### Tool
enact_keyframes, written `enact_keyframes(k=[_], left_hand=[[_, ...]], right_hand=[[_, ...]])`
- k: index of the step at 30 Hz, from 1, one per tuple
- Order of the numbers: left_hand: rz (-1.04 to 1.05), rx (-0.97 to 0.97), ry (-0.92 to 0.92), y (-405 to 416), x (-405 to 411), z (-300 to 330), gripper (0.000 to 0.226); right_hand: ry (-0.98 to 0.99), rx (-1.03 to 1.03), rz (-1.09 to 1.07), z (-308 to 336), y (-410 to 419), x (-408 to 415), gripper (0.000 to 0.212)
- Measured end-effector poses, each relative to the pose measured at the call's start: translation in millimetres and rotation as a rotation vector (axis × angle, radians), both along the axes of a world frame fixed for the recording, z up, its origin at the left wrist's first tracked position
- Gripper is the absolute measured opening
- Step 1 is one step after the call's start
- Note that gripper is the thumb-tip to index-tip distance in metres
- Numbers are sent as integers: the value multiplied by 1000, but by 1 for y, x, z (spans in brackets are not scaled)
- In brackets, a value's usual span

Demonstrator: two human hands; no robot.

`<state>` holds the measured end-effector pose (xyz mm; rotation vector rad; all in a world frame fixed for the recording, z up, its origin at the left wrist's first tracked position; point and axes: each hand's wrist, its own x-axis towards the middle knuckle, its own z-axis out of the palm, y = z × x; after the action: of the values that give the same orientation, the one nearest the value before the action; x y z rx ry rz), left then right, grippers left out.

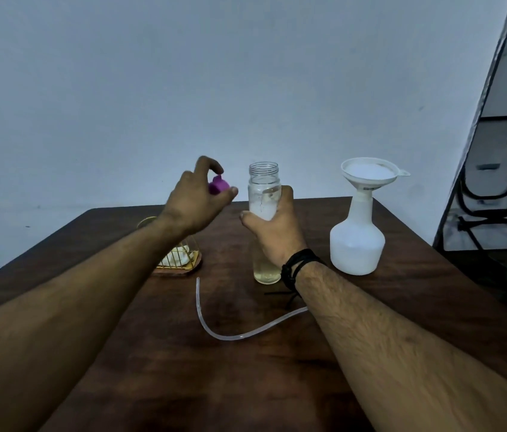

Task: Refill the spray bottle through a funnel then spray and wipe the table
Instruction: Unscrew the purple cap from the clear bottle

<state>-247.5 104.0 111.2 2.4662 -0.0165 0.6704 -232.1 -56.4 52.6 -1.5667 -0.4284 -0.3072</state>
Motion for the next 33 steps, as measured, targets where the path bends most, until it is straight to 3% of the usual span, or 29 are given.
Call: enact_keyframes(k=[10, 14, 22, 27, 33], left_hand=[[69, 414, 401, -30, -3, -58, 46], [61, 427, 515, -36, -6, -65, 50], [91, 340, 600, -40, -10, -63, 82], [118, 311, 596, -44, -16, -67, 74], [116, 279, 603, -47, -22, -66, 68]], right_hand=[[3, 1, -41, -3, -6, 1, 49], [-3, -20, -56, -3, -5, 1, 49], [-5, -19, -49, -1, -6, -2, 50], [-49, 27, -59, 13, -13, -15, 52], [-181, 16, -27, 77, -32, -42, 60]])
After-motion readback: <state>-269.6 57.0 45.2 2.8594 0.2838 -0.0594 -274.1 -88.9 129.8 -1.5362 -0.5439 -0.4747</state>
